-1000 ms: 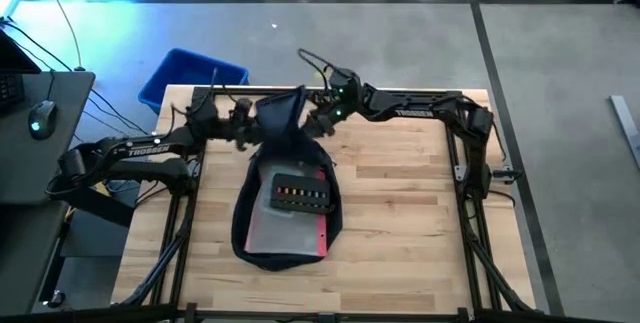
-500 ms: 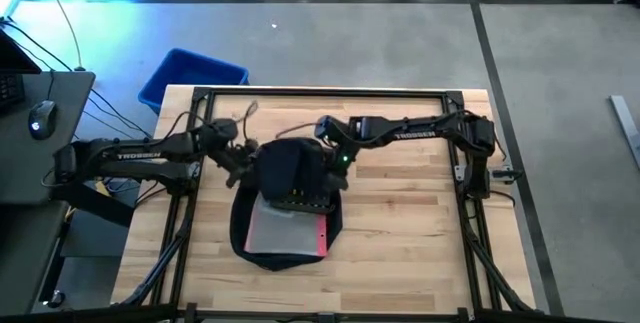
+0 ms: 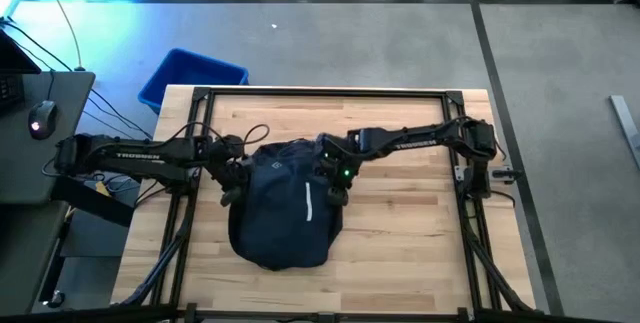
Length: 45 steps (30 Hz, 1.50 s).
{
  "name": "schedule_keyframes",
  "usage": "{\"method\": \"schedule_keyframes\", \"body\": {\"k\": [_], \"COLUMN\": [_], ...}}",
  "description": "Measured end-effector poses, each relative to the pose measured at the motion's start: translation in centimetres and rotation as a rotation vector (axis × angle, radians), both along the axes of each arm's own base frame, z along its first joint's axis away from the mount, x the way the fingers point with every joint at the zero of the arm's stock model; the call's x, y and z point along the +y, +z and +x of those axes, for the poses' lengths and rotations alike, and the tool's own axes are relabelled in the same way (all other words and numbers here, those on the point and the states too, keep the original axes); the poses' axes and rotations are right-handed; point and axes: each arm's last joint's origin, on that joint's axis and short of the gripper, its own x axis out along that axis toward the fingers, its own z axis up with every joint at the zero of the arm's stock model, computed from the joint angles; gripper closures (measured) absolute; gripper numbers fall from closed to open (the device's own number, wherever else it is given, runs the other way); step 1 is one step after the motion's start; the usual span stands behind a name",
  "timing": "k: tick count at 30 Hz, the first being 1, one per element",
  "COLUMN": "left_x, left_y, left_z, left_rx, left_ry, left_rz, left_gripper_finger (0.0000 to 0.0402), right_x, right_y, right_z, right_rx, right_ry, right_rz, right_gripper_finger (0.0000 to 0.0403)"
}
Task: Unpack backpack
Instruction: Close the blue backpack
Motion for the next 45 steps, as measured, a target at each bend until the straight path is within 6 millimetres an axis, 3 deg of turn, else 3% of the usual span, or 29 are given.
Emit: {"method": "schedule_keyframes", "body": {"k": [6, 11, 14, 17, 20, 23, 29, 32, 39, 45], "left_x": [-0.9, -1.4, -1.7, -2.1, -2.6, -3.1, -4.4, -5.2, -7.0, -7.7], "left_y": [0.1, 0.2, 0.3, 0.3, 0.3, 0.3, 0.4, 0.4, 0.9, 1.3], "left_z": [0.0, -0.1, -0.1, -0.1, -0.2, -0.2, -0.3, -0.5, -0.3, 0.0], "left_rx": [-0.007, -0.018, -0.021, -0.011, -0.004, 0.003, 0.047, 0.072, 0.062, 0.022], "left_ry": [-0.051, -0.083, -0.098, -0.109, -0.136, -0.162, -0.156, -0.171, -0.098, 0.052], "left_rz": [-0.002, 0.004, 0.006, -0.009, -0.017, -0.025, -0.046, -0.061, -0.085, -0.067], "left_gripper_finger": [0.036, 0.036, 0.036, 0.036, 0.036, 0.036, 0.036, 0.036, 0.036, 0.036], "right_x": [4.6, 7.8, 9.1, 9.9, 10.3, 10.6, 10.9, 11.1, 12.3, 13.0], "right_y": [1.1, 1.0, 0.8, 0.6, -0.2, -2.3, -5.4, -5.9, -5.8, -7.0], "right_z": [-0.7, -1.1, -1.4, -1.4, -1.4, -1.2, -0.6, -0.4, 0.1, -0.1], "right_rx": [-0.018, -0.187, -0.237, -0.261, -0.256, -0.199, -0.134, -0.139, -0.226, -0.143], "right_ry": [0.059, 0.352, 0.425, 0.444, 0.514, 0.573, 0.601, 0.602, 0.604, 0.535], "right_rz": [-0.104, -0.222, -0.433, -0.595, -0.569, -0.573, -0.58, -0.585, -0.579, -0.583], "right_gripper_finger": [0.0238, 0.0238, 0.0238, 0.0238, 0.0238, 0.0238, 0.0238, 0.0241, 0.0306, 0.0388]}}
